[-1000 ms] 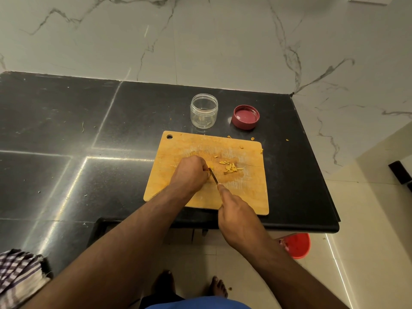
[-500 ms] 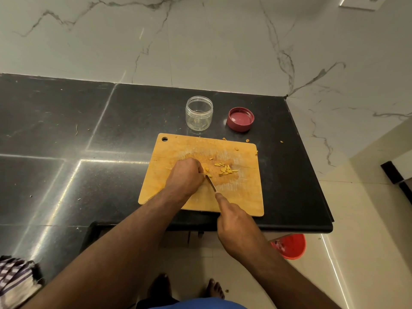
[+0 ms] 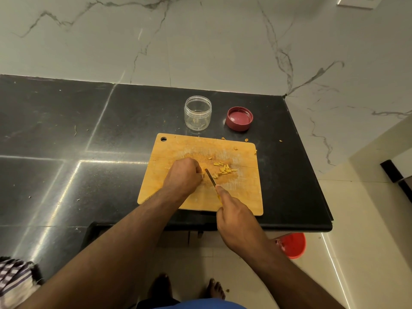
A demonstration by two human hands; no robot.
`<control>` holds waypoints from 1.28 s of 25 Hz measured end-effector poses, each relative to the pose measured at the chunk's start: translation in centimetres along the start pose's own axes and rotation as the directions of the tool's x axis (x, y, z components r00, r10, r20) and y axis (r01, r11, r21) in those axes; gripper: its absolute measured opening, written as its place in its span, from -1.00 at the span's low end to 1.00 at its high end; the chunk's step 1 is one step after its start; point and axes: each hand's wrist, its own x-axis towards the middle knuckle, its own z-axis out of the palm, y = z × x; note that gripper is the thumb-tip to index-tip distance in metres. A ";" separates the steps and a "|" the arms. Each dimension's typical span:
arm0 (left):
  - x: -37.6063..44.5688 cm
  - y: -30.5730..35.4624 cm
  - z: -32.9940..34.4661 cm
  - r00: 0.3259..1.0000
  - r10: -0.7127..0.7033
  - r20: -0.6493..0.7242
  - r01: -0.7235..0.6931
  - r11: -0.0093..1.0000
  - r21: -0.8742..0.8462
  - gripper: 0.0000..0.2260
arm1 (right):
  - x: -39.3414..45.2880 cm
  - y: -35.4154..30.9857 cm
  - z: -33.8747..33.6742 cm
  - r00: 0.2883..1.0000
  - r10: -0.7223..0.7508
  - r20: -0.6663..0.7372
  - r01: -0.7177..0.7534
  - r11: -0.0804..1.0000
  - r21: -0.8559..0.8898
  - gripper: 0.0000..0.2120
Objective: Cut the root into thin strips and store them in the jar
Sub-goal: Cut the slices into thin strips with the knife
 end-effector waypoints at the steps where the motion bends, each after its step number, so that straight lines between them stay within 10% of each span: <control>1: 0.0 0.0 0.0 1.000 -0.001 -0.001 0.001 1.000 0.002 -0.87 | 0.1 -0.1 0.2 1.000 -0.003 0.007 0.003 1.000 -0.005 -0.50; 32: -0.2 -0.8 0.3 0.998 0.006 -0.067 -0.004 1.000 0.020 -0.93 | 0.8 -0.7 0.7 0.997 0.022 0.071 -0.017 0.998 -0.065 -0.46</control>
